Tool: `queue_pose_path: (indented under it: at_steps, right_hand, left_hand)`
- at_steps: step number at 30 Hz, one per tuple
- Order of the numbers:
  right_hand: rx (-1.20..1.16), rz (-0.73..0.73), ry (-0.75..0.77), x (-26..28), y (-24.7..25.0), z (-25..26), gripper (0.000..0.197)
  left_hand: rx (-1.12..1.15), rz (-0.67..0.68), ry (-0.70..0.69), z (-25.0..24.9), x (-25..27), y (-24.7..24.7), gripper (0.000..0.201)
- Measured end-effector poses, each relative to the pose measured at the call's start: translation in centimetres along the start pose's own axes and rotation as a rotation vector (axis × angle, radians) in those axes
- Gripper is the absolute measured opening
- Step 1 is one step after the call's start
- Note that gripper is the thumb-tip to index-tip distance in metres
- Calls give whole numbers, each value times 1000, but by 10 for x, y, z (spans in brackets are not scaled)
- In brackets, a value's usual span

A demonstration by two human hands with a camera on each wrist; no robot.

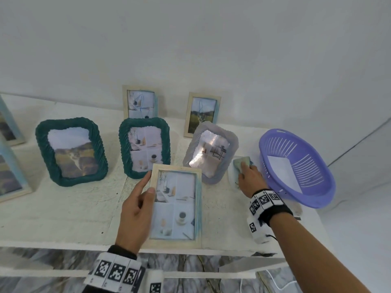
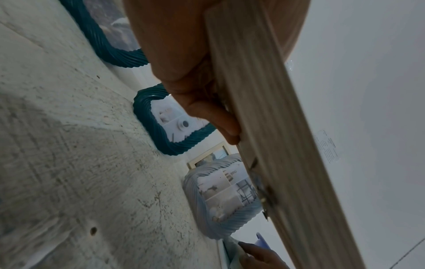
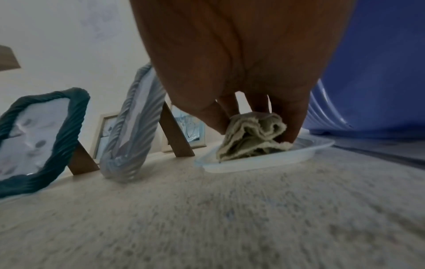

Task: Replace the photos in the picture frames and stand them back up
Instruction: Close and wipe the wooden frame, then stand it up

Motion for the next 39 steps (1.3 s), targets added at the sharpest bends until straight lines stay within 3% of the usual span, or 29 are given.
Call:
queue_pose_path:
  at_steps: [6, 10, 12, 15, 17, 20, 22, 26, 28, 30, 34, 39]
  right_hand:
    - [9, 22, 1, 17, 2, 3, 45]
    - [-107, -191, 81, 61, 15, 17, 34]
    - [-405, -194, 112, 87, 19, 31, 26]
    - [-1103, 155, 16, 126, 15, 63, 26]
    - [-1436, 342, -19, 147, 13, 85, 35]
    - [-1735, 396, -3, 163, 14, 104, 43]
    - [-1845, 348, 28, 167, 19, 108, 45]
    - [-1671, 284, 160, 174, 27, 107, 42]
    - [-1518, 244, 243, 177, 30, 106, 36]
    - [-1372, 173, 353, 180, 33, 105, 32]
    - [-1101, 75, 458, 182, 35, 100, 46]
    - [-971, 2, 496, 180, 50, 88, 48]
  left_hand:
    - [48, -6, 34, -8, -2, -3, 35]
    - [104, -31, 58, -19, -2, -6, 25]
    - [120, -36, 60, -21, -2, -8, 22]
    - [129, -44, 65, -24, -1, -12, 17]
    - [125, -37, 60, -29, 1, -18, 15]
    - [82, 17, 64, -32, 6, -29, 17]
    - [16, 97, 92, -28, 8, -35, 38]
    - [-64, 343, 183, -24, 18, -51, 122]
    - [19, 421, 224, -28, 23, -59, 133]
    - [91, 455, 247, -32, 27, -64, 127]
    - [226, 484, 307, -43, 34, -70, 84]
    - [211, 494, 319, -55, 34, -75, 73]
Point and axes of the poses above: each hand's wrist, its own x-axis away from the middle knuckle, its own y-axis out of the back of the hand, z = x × y, the point moved 4 cm from there along -x, towards the middle knuckle
